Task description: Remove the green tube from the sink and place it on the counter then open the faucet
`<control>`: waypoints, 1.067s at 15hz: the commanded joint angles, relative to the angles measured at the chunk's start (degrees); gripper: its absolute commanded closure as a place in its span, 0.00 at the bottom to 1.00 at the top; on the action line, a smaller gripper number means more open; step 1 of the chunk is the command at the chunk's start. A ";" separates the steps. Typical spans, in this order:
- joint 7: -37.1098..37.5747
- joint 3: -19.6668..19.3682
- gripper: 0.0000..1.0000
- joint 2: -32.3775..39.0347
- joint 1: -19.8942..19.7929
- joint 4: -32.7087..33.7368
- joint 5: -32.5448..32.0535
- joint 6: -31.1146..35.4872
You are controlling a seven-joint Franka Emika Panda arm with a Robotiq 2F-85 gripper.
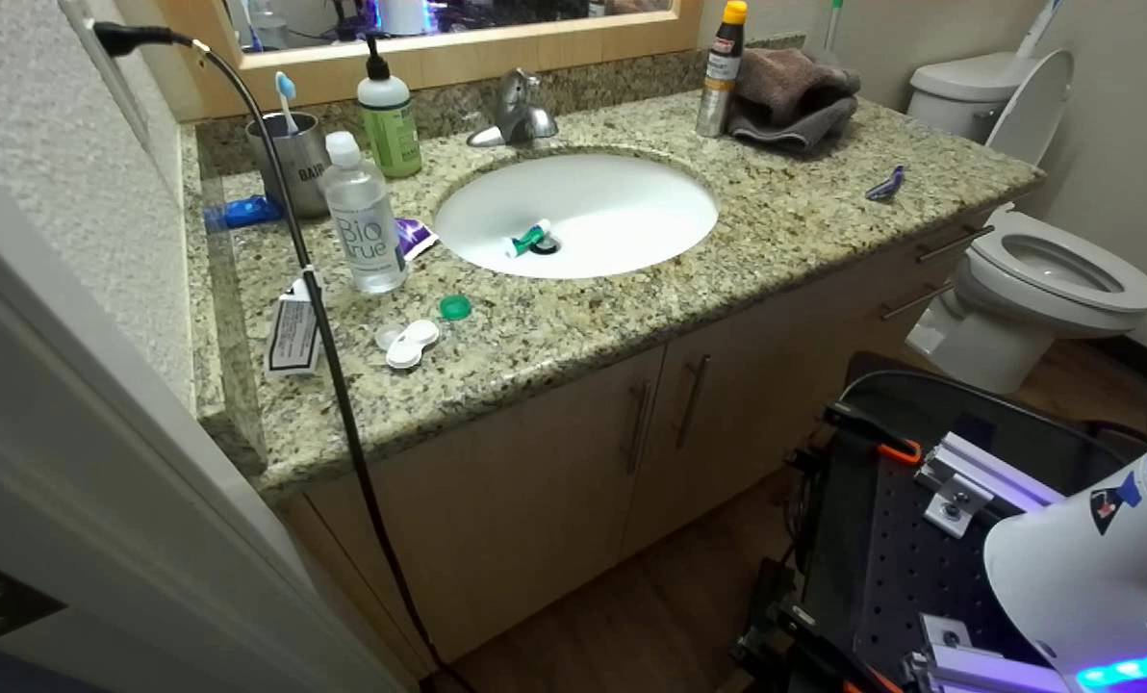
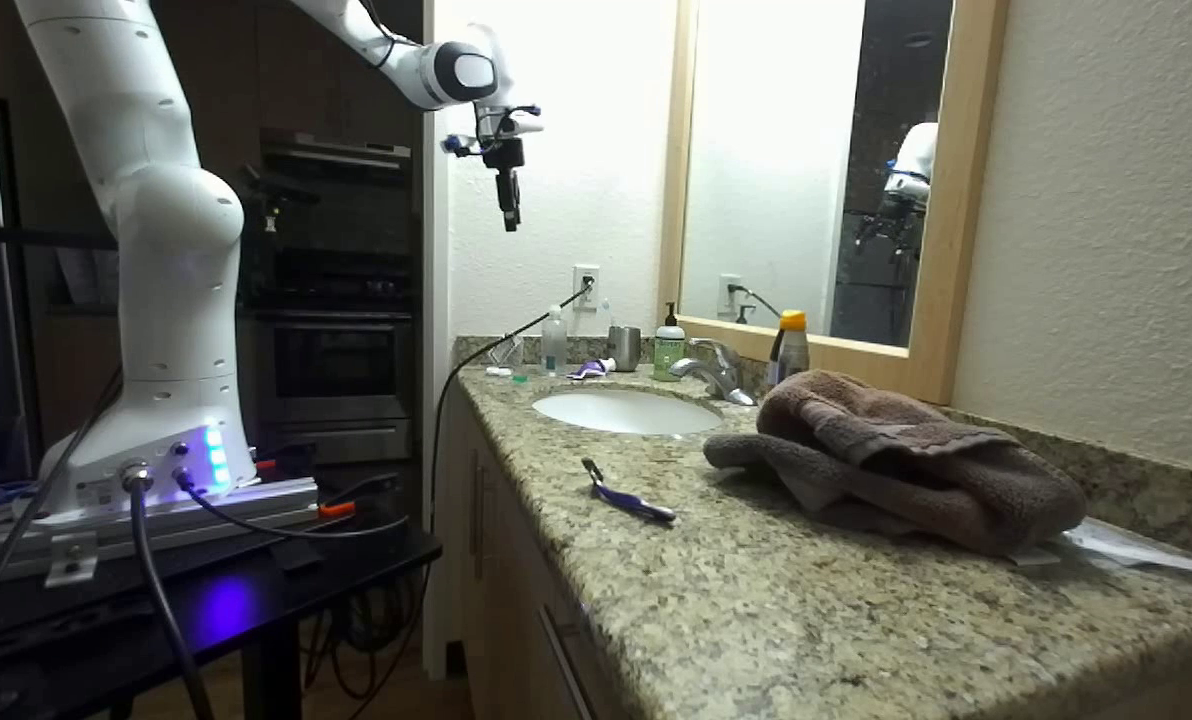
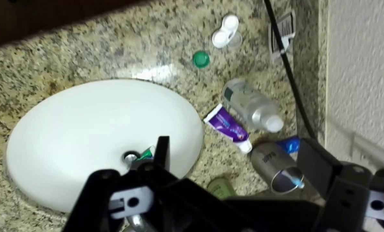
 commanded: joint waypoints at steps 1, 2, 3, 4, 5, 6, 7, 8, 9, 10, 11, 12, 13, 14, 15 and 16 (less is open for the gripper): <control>4.52 -2.84 0.00 5.67 -3.58 0.69 -2.22 10.18; 6.33 -3.60 0.00 7.05 -4.67 0.03 -4.18 13.87; 9.10 -4.13 0.00 8.47 -5.69 -0.24 -6.96 16.41; 12.84 -4.58 0.00 9.67 -6.69 -0.82 -10.74 17.81; 16.62 -4.87 0.00 10.52 -7.18 -1.23 -14.88 18.18; 18.83 -5.32 0.00 10.56 -6.85 -1.44 -16.93 15.62; 14.56 -6.29 0.00 10.07 -5.59 -0.43 -13.60 15.78; 15.55 -6.63 0.00 10.82 -5.53 -0.52 -14.36 15.82; 15.47 -6.70 0.00 10.98 -5.42 -0.42 -14.27 15.83; 15.47 -6.65 0.00 10.87 -5.29 -0.31 -14.24 15.82; 15.46 -6.59 0.00 10.65 -5.20 -0.24 -14.22 15.82; 15.46 -6.56 0.00 10.49 -5.18 -0.20 -14.22 15.81; 19.53 -6.19 0.00 12.39 -5.82 -0.58 -19.20 19.88; 23.72 -6.06 0.00 14.66 -6.45 -1.06 -24.47 22.97; 28.04 -6.35 0.00 16.24 -6.81 -0.94 -29.77 24.49; 33.30 -7.03 0.00 18.01 -6.83 -1.09 -35.33 25.63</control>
